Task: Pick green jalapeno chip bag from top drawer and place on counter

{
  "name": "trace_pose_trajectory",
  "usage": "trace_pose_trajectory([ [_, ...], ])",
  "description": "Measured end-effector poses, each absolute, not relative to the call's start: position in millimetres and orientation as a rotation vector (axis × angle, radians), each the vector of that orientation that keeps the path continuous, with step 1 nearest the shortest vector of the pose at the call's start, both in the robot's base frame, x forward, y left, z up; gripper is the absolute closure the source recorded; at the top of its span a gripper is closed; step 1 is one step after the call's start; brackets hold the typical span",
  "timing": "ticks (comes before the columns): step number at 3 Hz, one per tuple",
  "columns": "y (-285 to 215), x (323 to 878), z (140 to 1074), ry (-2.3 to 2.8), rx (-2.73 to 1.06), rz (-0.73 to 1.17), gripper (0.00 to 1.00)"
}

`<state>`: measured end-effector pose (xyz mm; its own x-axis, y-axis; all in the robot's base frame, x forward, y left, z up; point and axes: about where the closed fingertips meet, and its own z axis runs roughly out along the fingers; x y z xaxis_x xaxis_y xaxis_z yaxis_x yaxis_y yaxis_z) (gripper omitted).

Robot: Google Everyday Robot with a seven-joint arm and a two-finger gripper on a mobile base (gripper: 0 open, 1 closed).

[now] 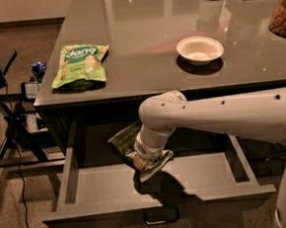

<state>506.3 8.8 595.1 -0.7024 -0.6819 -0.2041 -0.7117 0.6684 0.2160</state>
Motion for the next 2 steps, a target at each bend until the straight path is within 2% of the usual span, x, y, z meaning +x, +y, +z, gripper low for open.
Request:
trace_pose_trajectory([
  [2, 8.4, 482.7, 678.6, 2.656, -1.212, 0.387, 1.00],
])
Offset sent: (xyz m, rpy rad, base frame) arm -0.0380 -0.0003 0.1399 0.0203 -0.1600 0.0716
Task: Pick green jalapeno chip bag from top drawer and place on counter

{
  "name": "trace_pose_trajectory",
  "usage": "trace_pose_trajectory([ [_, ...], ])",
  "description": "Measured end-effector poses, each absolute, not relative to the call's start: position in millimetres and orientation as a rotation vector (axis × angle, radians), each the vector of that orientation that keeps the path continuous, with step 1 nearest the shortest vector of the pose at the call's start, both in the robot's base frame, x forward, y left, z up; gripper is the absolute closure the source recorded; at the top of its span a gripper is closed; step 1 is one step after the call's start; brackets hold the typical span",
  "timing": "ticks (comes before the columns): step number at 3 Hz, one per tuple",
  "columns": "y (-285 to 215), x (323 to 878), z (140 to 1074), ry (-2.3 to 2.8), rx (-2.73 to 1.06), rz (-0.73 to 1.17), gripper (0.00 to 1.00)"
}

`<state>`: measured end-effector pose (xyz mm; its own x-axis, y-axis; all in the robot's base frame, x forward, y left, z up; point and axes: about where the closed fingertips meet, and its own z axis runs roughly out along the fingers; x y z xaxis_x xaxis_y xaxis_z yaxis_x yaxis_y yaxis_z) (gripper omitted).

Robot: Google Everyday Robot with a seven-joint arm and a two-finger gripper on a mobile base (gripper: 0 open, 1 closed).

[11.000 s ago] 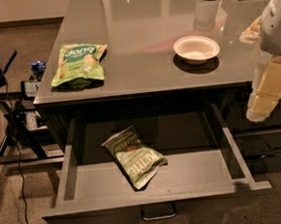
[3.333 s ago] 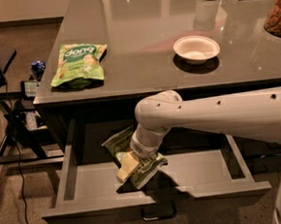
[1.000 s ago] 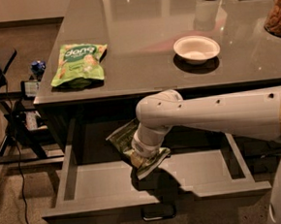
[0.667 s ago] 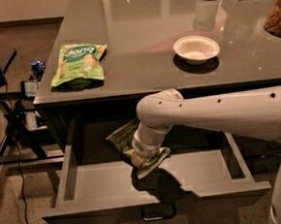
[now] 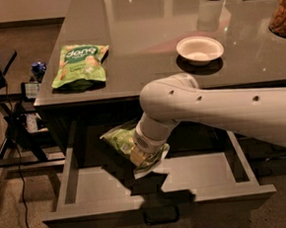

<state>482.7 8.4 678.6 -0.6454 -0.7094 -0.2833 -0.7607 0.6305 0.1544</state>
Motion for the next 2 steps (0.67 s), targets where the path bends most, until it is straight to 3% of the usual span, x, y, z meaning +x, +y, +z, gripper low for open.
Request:
trace_pose_trajectory([
  [2, 6.6, 472.0, 718.6, 2.611, -1.229, 0.360, 1.00],
])
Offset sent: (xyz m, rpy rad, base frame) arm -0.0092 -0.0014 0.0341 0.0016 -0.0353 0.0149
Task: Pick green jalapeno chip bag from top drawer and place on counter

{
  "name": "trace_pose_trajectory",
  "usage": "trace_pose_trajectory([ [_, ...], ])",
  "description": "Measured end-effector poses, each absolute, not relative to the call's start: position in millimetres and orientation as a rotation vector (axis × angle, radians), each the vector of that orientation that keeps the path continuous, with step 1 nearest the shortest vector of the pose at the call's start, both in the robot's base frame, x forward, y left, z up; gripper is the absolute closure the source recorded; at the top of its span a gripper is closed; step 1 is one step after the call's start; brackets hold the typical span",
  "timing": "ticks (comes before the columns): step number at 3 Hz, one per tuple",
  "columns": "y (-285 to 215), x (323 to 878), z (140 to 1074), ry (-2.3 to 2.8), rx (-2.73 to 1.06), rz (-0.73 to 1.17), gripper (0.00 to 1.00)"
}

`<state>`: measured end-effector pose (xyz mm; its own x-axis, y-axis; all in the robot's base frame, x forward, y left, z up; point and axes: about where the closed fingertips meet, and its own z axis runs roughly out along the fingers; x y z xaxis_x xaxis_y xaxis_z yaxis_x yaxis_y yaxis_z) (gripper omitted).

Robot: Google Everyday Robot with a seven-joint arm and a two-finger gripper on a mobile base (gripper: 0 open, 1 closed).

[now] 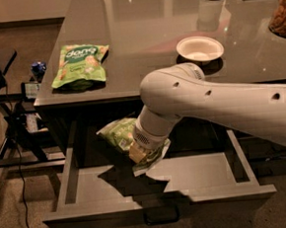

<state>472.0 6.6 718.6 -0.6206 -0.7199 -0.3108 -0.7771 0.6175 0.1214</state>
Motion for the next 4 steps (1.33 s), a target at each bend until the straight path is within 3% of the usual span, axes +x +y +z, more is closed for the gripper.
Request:
trace_pose_trajectory([
  [4, -71.7, 447.9, 811.7, 2.588, -1.069, 0.190, 1.00],
])
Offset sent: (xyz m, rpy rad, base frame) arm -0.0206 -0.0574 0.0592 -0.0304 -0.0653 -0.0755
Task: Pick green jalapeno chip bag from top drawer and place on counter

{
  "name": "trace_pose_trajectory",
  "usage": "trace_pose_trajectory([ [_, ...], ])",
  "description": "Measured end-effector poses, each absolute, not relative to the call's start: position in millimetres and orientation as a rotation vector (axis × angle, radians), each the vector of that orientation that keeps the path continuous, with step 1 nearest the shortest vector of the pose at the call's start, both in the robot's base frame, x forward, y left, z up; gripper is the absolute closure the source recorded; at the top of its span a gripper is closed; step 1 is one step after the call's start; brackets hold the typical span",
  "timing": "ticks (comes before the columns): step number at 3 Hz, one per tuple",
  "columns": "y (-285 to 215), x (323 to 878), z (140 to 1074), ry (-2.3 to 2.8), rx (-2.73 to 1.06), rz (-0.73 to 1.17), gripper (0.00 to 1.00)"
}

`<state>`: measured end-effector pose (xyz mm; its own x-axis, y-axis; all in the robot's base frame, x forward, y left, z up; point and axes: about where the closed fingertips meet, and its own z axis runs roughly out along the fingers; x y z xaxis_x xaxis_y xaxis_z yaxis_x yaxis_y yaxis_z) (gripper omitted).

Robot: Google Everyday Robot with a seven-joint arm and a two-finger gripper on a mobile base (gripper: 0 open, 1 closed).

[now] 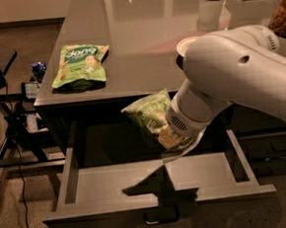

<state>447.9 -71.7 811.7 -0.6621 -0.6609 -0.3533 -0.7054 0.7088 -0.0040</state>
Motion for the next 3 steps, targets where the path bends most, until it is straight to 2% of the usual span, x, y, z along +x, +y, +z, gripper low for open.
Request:
trace_pose_trajectory([
  [2, -62.2, 466.6, 824.1, 2.555, -1.076, 0.198, 1.00],
  [3, -29.4, 514.1, 846.7, 2.523, -1.096, 0.240, 1.00],
])
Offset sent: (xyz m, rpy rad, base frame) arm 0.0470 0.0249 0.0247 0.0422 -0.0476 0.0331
